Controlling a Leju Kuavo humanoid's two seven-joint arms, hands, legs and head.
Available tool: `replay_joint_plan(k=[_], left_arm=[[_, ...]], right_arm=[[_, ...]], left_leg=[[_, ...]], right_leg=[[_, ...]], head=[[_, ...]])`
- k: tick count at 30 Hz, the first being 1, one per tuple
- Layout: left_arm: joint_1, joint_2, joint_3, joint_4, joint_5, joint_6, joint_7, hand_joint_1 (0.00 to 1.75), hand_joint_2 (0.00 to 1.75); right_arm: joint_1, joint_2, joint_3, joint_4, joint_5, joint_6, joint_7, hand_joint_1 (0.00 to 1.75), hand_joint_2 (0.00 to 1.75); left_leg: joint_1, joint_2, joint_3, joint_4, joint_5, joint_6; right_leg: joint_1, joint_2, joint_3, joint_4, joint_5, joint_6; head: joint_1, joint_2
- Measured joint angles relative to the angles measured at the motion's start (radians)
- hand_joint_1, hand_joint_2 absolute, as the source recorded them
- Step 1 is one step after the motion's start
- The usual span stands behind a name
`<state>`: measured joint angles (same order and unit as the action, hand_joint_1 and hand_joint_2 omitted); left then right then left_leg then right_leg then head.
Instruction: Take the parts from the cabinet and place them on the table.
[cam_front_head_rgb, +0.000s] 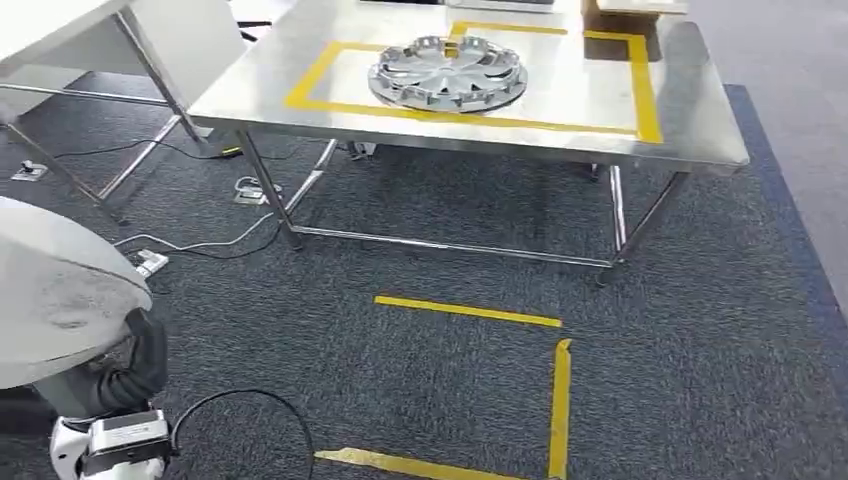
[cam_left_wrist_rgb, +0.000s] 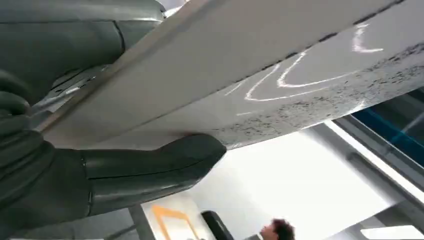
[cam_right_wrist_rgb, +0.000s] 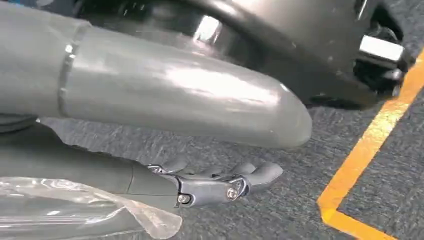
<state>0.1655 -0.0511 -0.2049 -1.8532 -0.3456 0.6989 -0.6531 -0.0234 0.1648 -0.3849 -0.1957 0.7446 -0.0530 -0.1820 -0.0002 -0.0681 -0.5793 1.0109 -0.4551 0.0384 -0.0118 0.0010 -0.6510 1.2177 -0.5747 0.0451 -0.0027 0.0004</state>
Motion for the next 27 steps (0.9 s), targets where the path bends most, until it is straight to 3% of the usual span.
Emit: replay_joint_plan(k=[2, 3, 6, 7, 8, 9, 11, 12, 13, 14, 15, 17, 18, 19, 22, 23, 24, 26, 27], left_arm=[[-0.001, -0.006, 0.0, -0.005, 0.047, 0.0, -0.03, 1.75, 1.75], [-0.003, -0.01, 0.0, -0.016, 0.074, 0.0, -0.038, 1.75, 1.75], [-0.003, -0.01, 0.0, -0.042, 0.068, 0.0, -0.048, 1.75, 1.75], [-0.002, -0.01, 0.0, -0.043, 0.069, 0.0, -0.048, 1.75, 1.75], [0.0, -0.01, -0.001, -0.043, 0.07, 0.0, -0.047, 1.75, 1.75], [-0.003, -0.009, -0.002, -0.045, 0.072, 0.0, -0.048, 1.75, 1.75], [-0.007, -0.009, -0.003, -0.047, 0.08, 0.0, -0.048, 1.75, 1.75], [-0.007, -0.009, -0.003, -0.047, 0.087, 0.0, -0.048, 1.75, 1.75], [-0.007, -0.009, -0.003, -0.047, 0.089, 0.0, -0.048, 1.75, 1.75], [-0.006, -0.009, -0.003, -0.047, 0.09, 0.0, -0.048, 1.75, 1.75], [-0.007, -0.006, -0.003, -0.047, 0.089, 0.0, -0.048, 1.75, 1.75], [-0.006, -0.005, -0.004, -0.047, 0.09, 0.0, -0.048, 1.75, 1.75], [-0.007, -0.002, -0.004, -0.047, 0.09, 0.0, -0.048, 1.75, 1.75], [-0.008, -0.002, -0.005, -0.048, 0.09, 0.0, -0.048, 1.75, 1.75], [-0.005, 0.0, -0.007, -0.05, 0.093, 0.0, -0.048, 1.75, 1.75], [-0.002, 0.0, -0.008, -0.052, 0.094, 0.0, -0.048, 1.75, 1.75], [-0.002, 0.0, -0.01, -0.052, 0.094, 0.0, -0.048, 1.75, 1.75], [-0.003, -0.001, -0.011, -0.052, 0.096, 0.0, -0.048, 1.75, 1.75], [-0.002, -0.001, -0.011, -0.052, 0.098, 0.0, -0.048, 1.75, 1.75]], right_arm=[[-0.001, 0.0, 0.0, 0.0, 0.003, -0.006, 0.0, 0.0, 0.0], [-0.002, 0.001, 0.0, 0.002, 0.004, -0.006, 0.0, 0.0, 0.0], [-0.01, 0.002, -0.006, 0.002, -0.007, -0.009, 0.0, 0.0, 0.0], [-0.011, 0.003, -0.007, 0.002, -0.01, -0.009, 0.0, 0.0, 0.0], [-0.011, 0.005, -0.009, 0.002, -0.011, -0.008, 0.003, 0.0, 0.0], [-0.01, 0.005, -0.011, 0.002, -0.013, -0.008, 0.005, 0.0, 0.0], [-0.008, 0.005, -0.014, 0.002, -0.014, -0.007, 0.01, 0.0, 0.0], [-0.006, 0.005, -0.014, 0.002, -0.014, -0.006, 0.011, 0.0, 0.0], [-0.005, 0.005, -0.015, 0.002, -0.014, -0.007, 0.011, 0.0, 0.0], [-0.003, 0.005, -0.015, 0.002, -0.014, -0.007, 0.012, 0.0, 0.0], [-0.003, 0.005, -0.016, 0.002, -0.014, -0.007, 0.013, 0.0, 0.0], [-0.005, 0.006, -0.016, 0.002, -0.013, -0.007, 0.013, 0.0, 0.0], [-0.004, 0.008, -0.016, 0.002, -0.013, -0.007, 0.014, 0.0, 0.0], [-0.007, 0.009, -0.016, 0.002, -0.013, -0.007, 0.014, 0.0, 0.0], [-0.009, 0.01, -0.019, 0.002, -0.013, -0.007, 0.014, 0.0, 0.0], [-0.008, 0.011, -0.019, 0.002, -0.013, -0.006, 0.015, 0.0, 0.0], [-0.01, 0.011, -0.019, 0.002, -0.013, -0.006, 0.014, 0.0, 0.0], [-0.012, 0.011, -0.022, 0.002, -0.013, -0.007, 0.014, 0.0, 0.0], [-0.01, 0.011, -0.023, 0.002, -0.013, -0.007, 0.014, 0.0, 0.0]], left_leg=[[0.003, -0.017, 0.001, 0.006, -0.005, -0.008], [-0.005, -0.026, -0.002, 0.016, -0.01, -0.015], [0.002, -0.04, -0.009, 0.012, -0.007, -0.026], [0.001, -0.044, -0.009, 0.013, -0.009, -0.031], [0.001, -0.007, -0.009, 0.026, -0.018, -0.036], [-0.002, 0.033, -0.025, 0.063, -0.043, -0.042], [0.003, 0.055, -0.101, 0.222, -0.118, -0.05], [0.005, 0.056, -0.135, 0.29, -0.14, -0.052], [0.006, 0.056, -0.154, 0.323, -0.142, -0.052], [0.006, 0.056, -0.15, 0.31, -0.118, -0.05], [0.006, 0.056, -0.125, 0.258, -0.078, -0.046], [0.0, 0.062, -0.04, 0.082, 0.014, -0.028], [-0.006, 0.074, -0.019, 0.047, -0.005, -0.02], [-0.01, 0.074, -0.007, 0.015, -0.023, -0.017], [-0.009, 0.065, 0.005, 0.004, -0.036, 0.003], [-0.003, 0.061, 0.028, -0.004, -0.03, 0.003], [-0.004, 0.062, 0.046, -0.007, -0.037, 0.007], [-0.006, 0.062, 0.059, -0.007, -0.051, 0.011], [-0.007, 0.062, 0.066, -0.008, -0.062, 0.013]], right_leg=[[-0.004, 0.034, 0.067, -0.165, 0.089, -0.001], [-0.005, 0.048, 0.077, -0.193, 0.071, -0.002], [0.001, 0.044, 0.088, -0.195, 0.07, -0.021], [-0.005, 0.039, 0.092, -0.199, 0.075, -0.028], [-0.007, 0.033, 0.095, -0.203, 0.077, -0.034], [-0.007, 0.029, 0.097, -0.203, 0.075, -0.041], [-0.006, 0.016, 0.1, -0.203, 0.067, -0.05], [-0.006, 0.01, 0.101, -0.203, 0.063, -0.05], [-0.005, 0.006, 0.104, -0.203, 0.057, -0.048], [-0.005, 0.002, 0.109, -0.203, 0.053, -0.047], [-0.005, -0.002, 0.117, -0.203, 0.047, -0.045], [-0.004, -0.009, 0.136, -0.204, 0.035, -0.041], [-0.003, -0.013, 0.134, -0.206, 0.029, -0.036], [0.0, -0.013, 0.131, -0.205, 0.021, -0.025], [-0.002, -0.022, 0.168, -0.209, 0.033, -0.001], [-0.003, -0.022, 0.158, -0.202, 0.02, 0.004], [-0.003, -0.013, 0.147, -0.159, 0.02, 0.004], [-0.002, -0.005, 0.047, -0.015, 0.004, 0.006], [-0.002, -0.004, -0.004, 0.041, -0.025, 0.008]], head=[[0.001, 0.0], [0.002, 0.0], [0.001, 0.0], [0.001, 0.0], [0.002, 0.0], [-0.009, 0.0], [-0.01, 0.0], [-0.009, 0.0], [-0.009, 0.0], [-0.009, 0.0], [-0.009, 0.0], [-0.009, 0.0], [-0.007, 0.0], [-0.011, 0.0], [-0.008, 0.0], [-0.01, 0.0], [-0.003, -0.001], [0.002, 0.0], [0.003, 0.0]])
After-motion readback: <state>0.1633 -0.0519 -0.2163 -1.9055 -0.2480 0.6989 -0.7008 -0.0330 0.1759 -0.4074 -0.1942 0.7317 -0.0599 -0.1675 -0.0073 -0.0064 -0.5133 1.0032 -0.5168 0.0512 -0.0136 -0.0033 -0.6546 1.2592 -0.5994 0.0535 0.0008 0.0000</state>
